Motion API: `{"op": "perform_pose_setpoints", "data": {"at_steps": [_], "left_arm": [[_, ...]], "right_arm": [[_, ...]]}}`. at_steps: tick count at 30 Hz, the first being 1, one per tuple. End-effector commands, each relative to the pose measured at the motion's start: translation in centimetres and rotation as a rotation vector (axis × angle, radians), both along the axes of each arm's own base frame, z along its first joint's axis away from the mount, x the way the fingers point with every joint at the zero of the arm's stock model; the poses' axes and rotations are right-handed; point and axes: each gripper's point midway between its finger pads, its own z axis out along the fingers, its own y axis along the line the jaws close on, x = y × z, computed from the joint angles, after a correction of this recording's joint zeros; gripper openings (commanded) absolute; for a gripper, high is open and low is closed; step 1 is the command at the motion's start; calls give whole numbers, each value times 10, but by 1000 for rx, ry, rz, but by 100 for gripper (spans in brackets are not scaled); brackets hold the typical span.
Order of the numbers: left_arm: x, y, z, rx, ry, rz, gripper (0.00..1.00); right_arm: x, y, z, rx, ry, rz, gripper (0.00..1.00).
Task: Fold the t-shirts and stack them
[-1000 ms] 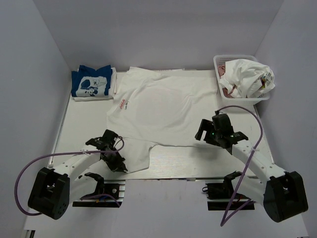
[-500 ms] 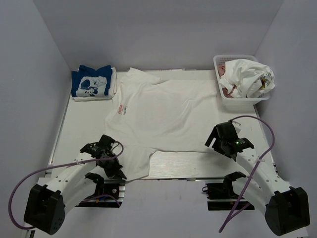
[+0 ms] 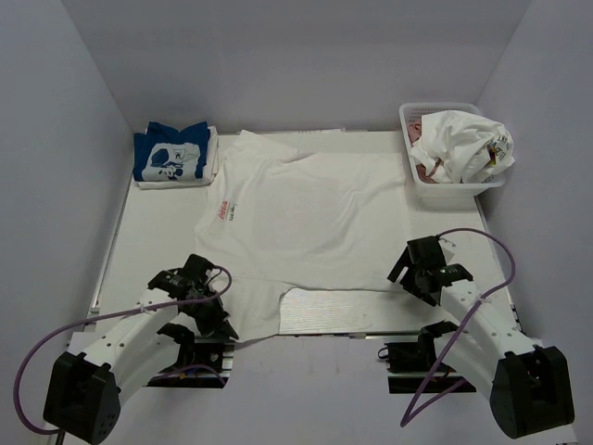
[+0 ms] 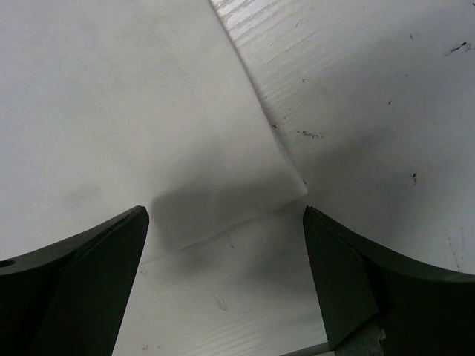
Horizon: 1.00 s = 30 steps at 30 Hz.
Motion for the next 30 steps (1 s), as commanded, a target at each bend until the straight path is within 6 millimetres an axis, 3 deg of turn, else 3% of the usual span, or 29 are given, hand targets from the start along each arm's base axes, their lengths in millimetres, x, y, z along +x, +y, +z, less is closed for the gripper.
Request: {"op": "perform_pose_setpoints", "data": {"at_steps": [1, 5, 8, 9, 11, 12, 17, 20, 25, 27, 30], "left_arm": [[22, -10, 15, -38, -86, -14, 0], [47, -15, 27, -34, -162, -36, 0], [65, -17, 32, -23, -213, -29, 0], [68, -19, 33, -24, -217, -29, 0], [76, -22, 42, -33, -245, -38, 0], [81, -21, 44, -21, -263, -34, 0], [106, -22, 68, -5, -368, -37, 0], [126, -28, 78, -19, -419, -32, 0], [163, -37, 98, -24, -526, -23, 0], [179, -35, 99, 14, -547, -7, 0], [211, -29, 117, 81, -614, 38, 0]], "right_arm": [[6, 1, -2, 21, -25, -26, 90], [15, 4, -4, 41, -58, -23, 89], [16, 7, -8, 51, -57, -15, 72], [14, 8, -11, 51, -44, -11, 58], [14, 7, -11, 45, -43, -9, 43], [14, 6, -9, 41, -40, -5, 30], [22, 6, 10, 37, -101, 13, 18], [28, 10, 19, 45, -120, 48, 3], [43, 15, 31, 39, -132, 80, 0], [54, 17, 38, 34, -142, 91, 0], [69, 17, 48, 15, -161, 88, 0]]}}
